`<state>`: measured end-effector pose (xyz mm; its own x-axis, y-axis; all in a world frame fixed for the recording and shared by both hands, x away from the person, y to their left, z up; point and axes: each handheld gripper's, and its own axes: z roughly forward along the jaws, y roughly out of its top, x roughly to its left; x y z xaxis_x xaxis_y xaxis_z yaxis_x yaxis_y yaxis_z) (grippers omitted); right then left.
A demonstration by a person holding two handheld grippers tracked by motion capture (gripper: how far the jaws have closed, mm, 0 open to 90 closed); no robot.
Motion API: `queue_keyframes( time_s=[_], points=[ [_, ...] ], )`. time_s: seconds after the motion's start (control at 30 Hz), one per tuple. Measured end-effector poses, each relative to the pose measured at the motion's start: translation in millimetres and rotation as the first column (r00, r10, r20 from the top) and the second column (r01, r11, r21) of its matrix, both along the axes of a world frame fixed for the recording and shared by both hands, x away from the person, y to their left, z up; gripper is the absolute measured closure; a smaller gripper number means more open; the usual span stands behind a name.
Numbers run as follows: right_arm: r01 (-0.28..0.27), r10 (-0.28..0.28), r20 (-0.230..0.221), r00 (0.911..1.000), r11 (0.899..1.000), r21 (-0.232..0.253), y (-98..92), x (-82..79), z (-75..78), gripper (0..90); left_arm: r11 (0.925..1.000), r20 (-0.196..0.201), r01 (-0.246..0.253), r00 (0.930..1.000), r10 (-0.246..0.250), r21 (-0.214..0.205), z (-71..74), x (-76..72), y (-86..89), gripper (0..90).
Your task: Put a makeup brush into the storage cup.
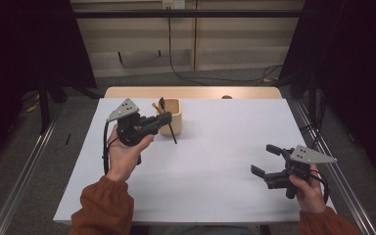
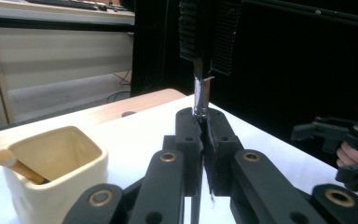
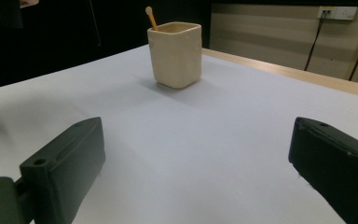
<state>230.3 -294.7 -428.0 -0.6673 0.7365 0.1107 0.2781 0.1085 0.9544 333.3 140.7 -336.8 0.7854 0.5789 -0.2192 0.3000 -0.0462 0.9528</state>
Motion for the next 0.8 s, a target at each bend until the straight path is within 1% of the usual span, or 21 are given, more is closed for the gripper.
queue_keyframes(
  time_s=[0.07,0.1,0.13,0.27,0.33,0.37,0.47,0.57,0.6,0.67,0.73,0.77,0.8],
  points=[
    [0.016,-0.016,-0.005,0.9999,1.0,0.017,-3.6,-5.0,-3.4,2.1,1.0,0.001,-0.004,1.0,0.004,0.002,0.8,2.7,0.8,85.4],
    [0.018,-0.018,-0.002,0.9998,1.0,0.016,-4.6,-7.3,-4.7,2.0,1.0,-0.001,-0.006,1.0,0.006,0.005,0.8,4.0,0.5,85.5],
    [0.022,-0.022,-0.002,0.9997,1.0,0.013,-4.8,-9.4,-5.7,1.9,0.9998,0.005,-0.005,1.0,0.005,0.017,0.9,5.4,0.5,85.5],
    [0.042,-0.042,-0.006,0.9991,0.999,-0.001,-3.0,-14.3,-10.5,0.0,0.9999,-0.003,-0.013,0.9999,0.013,0.006,1.3,10.0,3.6,85.5],
    [0.056,-0.056,0.008,0.9984,0.998,-0.013,-2.1,-14.6,-12.6,0.0,0.9998,-0.003,-0.017,0.9999,0.017,0.007,1.7,12.5,5.6,85.5],
    [0.058,-0.058,0.002,0.9983,0.998,-0.019,-1.3,-14.3,-13.4,0.0,0.9997,-0.004,-0.023,0.9997,0.023,0.004,2.2,13.6,6.4,85.5],
    [0.056,-0.056,0.0,0.9984,0.998,-0.002,-0.1,-13.3,-13.7,0.0,0.9996,-0.003,-0.028,0.9996,0.028,0.001,4.5,18.2,7.9,85.5],
    [0.08,-0.08,0.009,0.9968,0.997,-0.011,0.6,-14.2,-14.0,0.0,0.9994,0.001,-0.033,0.9994,0.033,0.007,6.4,22.6,9.0,85.5],
    [0.077,-0.077,-0.001,0.997,0.997,-0.005,0.7,-13.9,-14.3,0.0,0.9994,-0.005,-0.035,0.9994,0.035,0.003,6.7,24.1,9.1,85.4],
    [0.089,-0.089,-0.006,0.9961,0.996,-0.005,1.6,-13.0,-15.2,0.0,0.9991,-0.008,-0.043,0.9991,0.043,-0.003,7.1,28.1,9.5,85.5],
    [0.09,-0.09,-0.011,0.9959,0.996,0.002,1.9,-12.5,-15.5,0.3,0.9993,-0.015,-0.029,0.9995,0.029,-0.025,7.1,31.9,9.7,85.4],
    [0.092,-0.092,-0.015,0.9957,0.996,0.008,1.8,-12.4,-15.5,0.4,0.9991,-0.015,-0.031,0.9994,0.031,-0.029,7.3,33.2,9.4,85.4],
    [0.097,-0.097,-0.016,0.9951,0.995,0.015,1.9,-12.5,-15.5,0.6,0.9992,-0.013,-0.037,0.9993,0.036,-0.018,8.1,34.4,9.0,85.4]
  ],
)
